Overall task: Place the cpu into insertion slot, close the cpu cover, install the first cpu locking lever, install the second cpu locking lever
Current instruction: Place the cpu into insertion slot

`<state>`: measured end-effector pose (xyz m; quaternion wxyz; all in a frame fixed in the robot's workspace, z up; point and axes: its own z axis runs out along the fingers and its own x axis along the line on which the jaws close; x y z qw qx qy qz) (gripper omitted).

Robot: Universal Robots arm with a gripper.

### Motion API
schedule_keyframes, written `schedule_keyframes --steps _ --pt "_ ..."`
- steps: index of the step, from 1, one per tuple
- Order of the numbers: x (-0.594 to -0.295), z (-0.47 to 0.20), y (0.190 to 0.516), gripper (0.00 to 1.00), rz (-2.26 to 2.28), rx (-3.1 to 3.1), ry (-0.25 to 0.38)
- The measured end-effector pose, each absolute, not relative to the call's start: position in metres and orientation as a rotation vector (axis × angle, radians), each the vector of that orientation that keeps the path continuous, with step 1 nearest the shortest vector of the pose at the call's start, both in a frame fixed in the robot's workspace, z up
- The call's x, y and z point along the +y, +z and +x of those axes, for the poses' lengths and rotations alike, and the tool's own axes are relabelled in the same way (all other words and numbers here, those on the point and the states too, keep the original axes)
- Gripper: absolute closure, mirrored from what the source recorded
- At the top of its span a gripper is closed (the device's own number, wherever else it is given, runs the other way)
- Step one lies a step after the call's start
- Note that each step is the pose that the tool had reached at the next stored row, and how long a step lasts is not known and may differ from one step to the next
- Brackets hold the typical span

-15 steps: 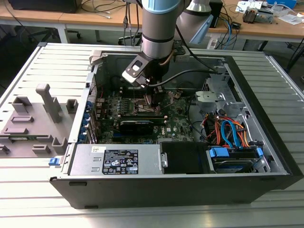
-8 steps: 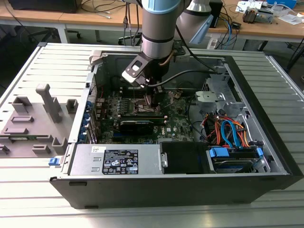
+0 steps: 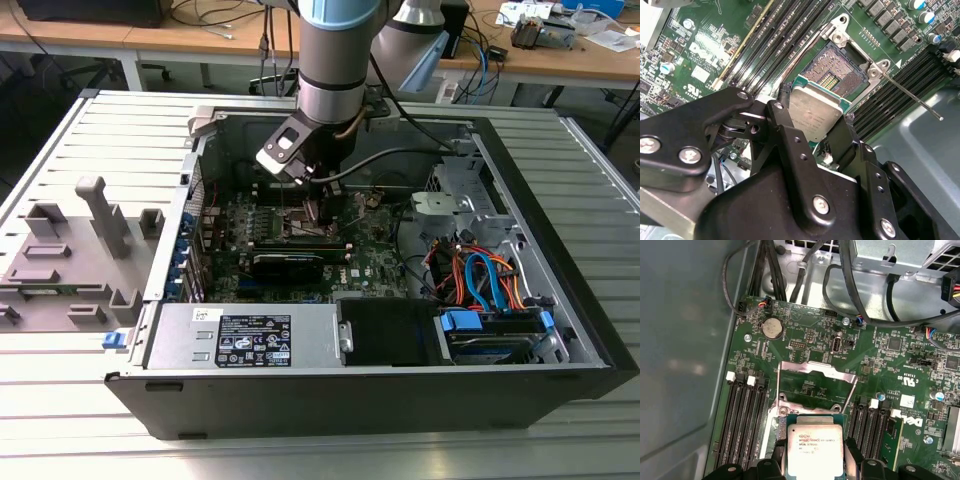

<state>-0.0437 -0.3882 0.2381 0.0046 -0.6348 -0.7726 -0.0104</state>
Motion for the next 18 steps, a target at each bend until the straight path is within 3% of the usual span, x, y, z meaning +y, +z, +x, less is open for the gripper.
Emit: schedule_keyframes --steps 18 --pt "-0.3882 -0.0437 0.2368 0.45 -2.058 -2.362 -0.033"
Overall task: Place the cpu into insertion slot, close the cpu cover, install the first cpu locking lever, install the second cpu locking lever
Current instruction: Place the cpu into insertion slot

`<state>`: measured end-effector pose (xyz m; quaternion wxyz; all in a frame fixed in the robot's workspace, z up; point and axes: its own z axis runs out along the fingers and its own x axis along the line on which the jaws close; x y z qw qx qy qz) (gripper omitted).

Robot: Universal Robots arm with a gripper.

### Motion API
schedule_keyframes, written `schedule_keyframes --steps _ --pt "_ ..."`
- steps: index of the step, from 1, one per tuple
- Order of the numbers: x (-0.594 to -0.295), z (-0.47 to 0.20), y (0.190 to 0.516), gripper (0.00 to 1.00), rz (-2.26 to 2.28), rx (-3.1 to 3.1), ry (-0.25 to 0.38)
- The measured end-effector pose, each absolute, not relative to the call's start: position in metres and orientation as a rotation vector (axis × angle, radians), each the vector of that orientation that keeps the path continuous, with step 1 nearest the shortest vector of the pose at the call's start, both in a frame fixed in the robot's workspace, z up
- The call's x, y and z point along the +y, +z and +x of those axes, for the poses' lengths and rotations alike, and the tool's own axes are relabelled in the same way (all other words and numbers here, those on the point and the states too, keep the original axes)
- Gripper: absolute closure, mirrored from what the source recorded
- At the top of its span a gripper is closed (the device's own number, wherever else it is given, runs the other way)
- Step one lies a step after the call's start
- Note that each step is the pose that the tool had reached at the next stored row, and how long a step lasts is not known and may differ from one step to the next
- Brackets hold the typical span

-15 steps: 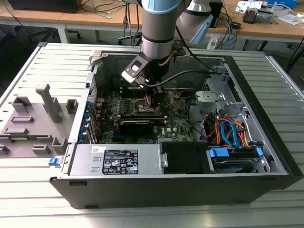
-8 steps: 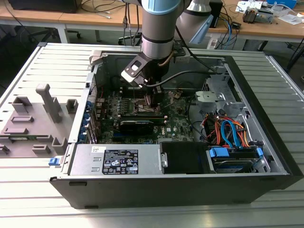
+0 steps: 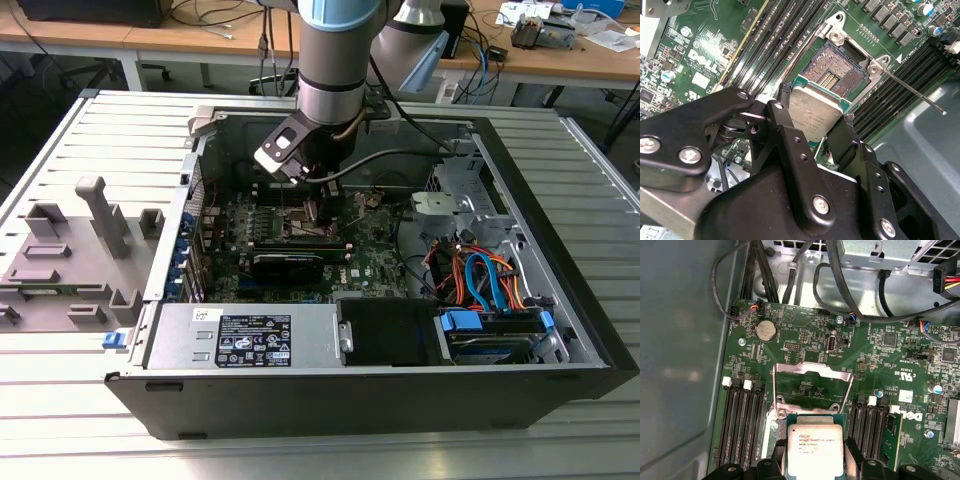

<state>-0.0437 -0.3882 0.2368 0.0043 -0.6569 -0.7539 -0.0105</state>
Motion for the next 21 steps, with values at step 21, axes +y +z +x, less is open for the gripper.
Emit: schedule_keyframes --steps 21 --pt "-0.3882 -0.0437 0.2346 0.45 -2.122 -2.305 -0.033"
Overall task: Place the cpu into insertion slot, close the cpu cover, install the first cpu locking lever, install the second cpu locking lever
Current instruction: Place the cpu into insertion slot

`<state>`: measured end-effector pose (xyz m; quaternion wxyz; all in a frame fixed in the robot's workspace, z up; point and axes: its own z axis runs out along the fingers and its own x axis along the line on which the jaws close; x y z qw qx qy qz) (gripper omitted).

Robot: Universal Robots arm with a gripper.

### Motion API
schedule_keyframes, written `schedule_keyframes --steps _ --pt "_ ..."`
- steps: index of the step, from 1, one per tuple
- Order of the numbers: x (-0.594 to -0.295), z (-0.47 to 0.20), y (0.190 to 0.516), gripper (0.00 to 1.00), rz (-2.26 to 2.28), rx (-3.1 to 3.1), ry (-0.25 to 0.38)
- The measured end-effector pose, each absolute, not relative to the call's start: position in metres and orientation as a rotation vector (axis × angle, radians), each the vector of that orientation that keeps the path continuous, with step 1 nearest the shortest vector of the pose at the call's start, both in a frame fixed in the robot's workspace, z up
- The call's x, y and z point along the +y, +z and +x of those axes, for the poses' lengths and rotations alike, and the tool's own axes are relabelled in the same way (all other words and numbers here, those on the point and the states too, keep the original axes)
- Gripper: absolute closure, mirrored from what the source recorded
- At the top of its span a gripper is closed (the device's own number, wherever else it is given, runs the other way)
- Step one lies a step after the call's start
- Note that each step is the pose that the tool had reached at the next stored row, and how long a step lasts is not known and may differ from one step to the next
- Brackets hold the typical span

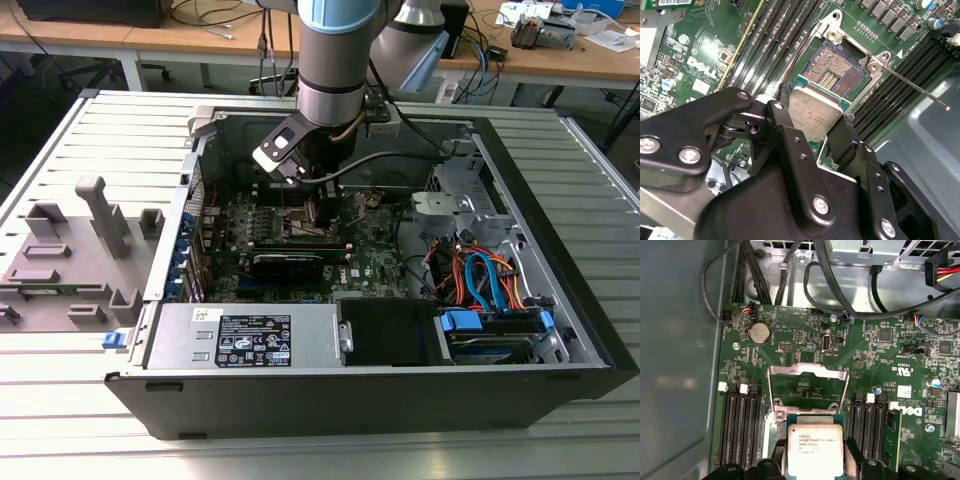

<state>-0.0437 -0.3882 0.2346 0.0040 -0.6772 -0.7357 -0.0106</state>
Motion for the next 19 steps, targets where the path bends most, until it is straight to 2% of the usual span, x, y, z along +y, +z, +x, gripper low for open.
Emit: schedule_keyframes --steps 19 --pt "-0.3882 -0.0437 0.2316 0.45 -2.195 -2.237 -0.034"
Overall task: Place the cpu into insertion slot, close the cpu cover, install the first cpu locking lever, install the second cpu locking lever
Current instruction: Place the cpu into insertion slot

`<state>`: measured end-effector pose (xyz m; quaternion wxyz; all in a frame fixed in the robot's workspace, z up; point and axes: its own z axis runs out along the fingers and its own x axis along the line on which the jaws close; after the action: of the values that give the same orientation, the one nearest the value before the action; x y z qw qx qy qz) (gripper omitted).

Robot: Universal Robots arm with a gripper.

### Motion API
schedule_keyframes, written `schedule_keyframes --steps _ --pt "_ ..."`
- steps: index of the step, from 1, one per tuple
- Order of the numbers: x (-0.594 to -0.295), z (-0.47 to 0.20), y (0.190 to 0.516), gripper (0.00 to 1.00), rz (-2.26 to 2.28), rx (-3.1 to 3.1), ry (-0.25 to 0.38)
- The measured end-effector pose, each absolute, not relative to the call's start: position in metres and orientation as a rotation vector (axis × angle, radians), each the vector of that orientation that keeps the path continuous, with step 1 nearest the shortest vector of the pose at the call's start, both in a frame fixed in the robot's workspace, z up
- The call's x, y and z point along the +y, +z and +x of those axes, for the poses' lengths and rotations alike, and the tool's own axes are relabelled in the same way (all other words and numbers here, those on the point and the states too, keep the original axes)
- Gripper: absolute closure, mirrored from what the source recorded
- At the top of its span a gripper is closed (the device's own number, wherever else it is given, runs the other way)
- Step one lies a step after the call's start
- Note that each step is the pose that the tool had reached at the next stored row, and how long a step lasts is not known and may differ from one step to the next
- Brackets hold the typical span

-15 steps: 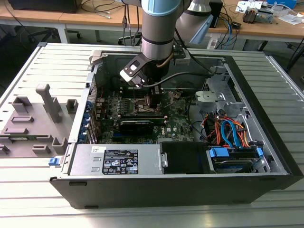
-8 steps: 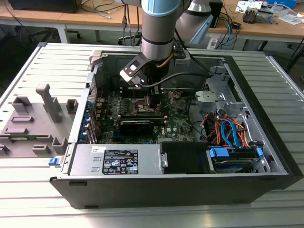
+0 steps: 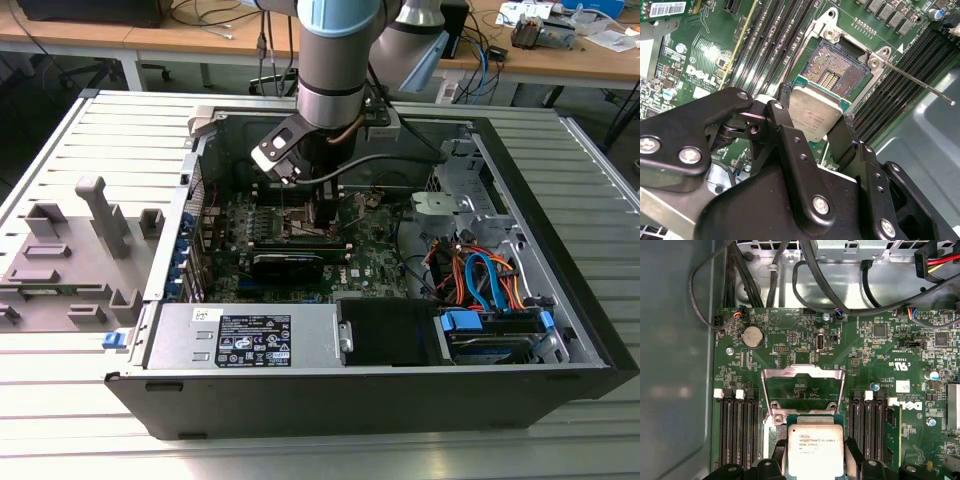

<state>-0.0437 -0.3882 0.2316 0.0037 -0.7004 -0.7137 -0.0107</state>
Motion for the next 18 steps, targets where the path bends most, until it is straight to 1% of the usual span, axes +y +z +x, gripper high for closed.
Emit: schedule_keyframes --steps 18 --pt "-0.3882 -0.0437 0.2304 0.45 -2.228 -2.204 -0.034"
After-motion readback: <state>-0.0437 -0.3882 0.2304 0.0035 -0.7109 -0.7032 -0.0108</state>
